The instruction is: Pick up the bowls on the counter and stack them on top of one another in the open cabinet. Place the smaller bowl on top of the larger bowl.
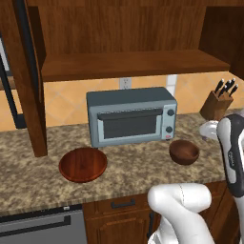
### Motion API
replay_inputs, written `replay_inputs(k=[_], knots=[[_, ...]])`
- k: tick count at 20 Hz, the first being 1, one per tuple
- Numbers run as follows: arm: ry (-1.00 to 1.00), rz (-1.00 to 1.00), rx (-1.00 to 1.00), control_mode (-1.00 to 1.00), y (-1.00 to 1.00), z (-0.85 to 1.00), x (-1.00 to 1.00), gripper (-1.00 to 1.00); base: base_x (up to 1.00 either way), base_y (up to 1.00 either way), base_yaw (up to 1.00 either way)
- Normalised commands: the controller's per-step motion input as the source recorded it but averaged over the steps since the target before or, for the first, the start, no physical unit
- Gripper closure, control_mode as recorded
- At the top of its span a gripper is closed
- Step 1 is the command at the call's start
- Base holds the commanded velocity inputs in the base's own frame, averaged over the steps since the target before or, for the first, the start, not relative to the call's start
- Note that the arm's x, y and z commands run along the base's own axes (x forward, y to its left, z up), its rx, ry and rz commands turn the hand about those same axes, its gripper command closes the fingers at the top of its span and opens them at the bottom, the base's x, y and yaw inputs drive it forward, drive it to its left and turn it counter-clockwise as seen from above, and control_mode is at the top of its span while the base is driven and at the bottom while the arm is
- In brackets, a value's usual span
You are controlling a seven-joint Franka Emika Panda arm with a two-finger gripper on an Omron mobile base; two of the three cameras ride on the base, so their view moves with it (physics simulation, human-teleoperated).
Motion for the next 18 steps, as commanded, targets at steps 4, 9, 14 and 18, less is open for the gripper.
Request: replay_inputs(k=[4,9,14,18], knots=[[0.26,0.00,0.05,-1.00,-0.20,-0.36,0.54,-1.00,0.00,0.00,0.00],[0.16,0.00,0.00,-1.00,0.00,-0.50,0.76,-1.00,0.00,0.00,0.00],[0.14,0.00,0.00,-1.00,-0.08,-0.37,0.53,-1.00,0.00,0.00,0.00],[0.14,0.00,0.00,-1.00,-0.33,-0.29,0.39,-1.00,0.00,0.00,0.00]])
